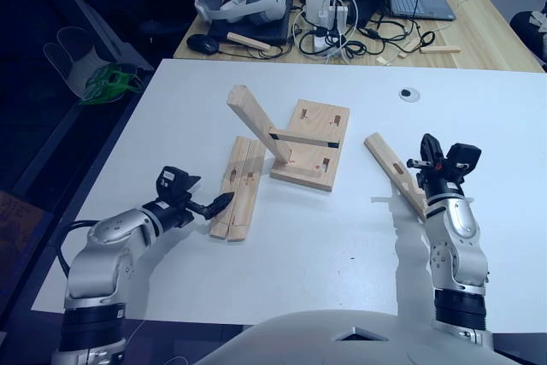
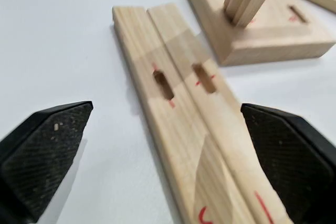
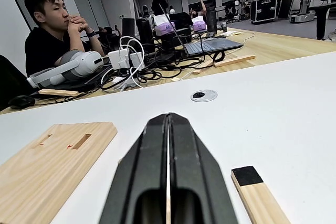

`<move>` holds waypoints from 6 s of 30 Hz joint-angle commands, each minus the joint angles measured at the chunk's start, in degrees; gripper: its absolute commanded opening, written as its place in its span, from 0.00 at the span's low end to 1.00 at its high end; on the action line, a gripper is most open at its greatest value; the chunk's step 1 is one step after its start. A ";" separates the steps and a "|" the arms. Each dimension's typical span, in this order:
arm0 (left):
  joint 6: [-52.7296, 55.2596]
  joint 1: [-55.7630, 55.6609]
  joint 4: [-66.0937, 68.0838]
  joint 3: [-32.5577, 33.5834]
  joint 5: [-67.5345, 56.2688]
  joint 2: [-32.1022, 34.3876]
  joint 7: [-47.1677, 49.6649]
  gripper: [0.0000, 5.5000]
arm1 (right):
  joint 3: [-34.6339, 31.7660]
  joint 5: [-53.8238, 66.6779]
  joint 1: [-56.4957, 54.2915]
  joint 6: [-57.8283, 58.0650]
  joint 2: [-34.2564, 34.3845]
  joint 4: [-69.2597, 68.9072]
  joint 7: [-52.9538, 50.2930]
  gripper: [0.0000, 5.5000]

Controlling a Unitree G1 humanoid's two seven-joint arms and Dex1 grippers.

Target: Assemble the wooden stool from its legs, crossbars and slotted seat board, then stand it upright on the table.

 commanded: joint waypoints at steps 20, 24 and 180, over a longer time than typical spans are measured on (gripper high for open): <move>-0.65 3.59 -0.72 -6.76 -2.41 3.79 -6.05 0.95 | -0.14 0.55 -2.70 -0.25 0.04 3.09 -0.25 0.00; 2.70 5.38 -2.94 -7.56 -5.32 5.07 -8.68 0.95 | -0.10 0.52 -2.93 -0.23 -0.06 3.34 -0.21 0.00; -65.04 -57.31 37.43 -29.88 62.28 -9.89 47.28 0.19 | 2.46 48.25 -51.04 -0.09 18.28 4.79 -20.96 0.44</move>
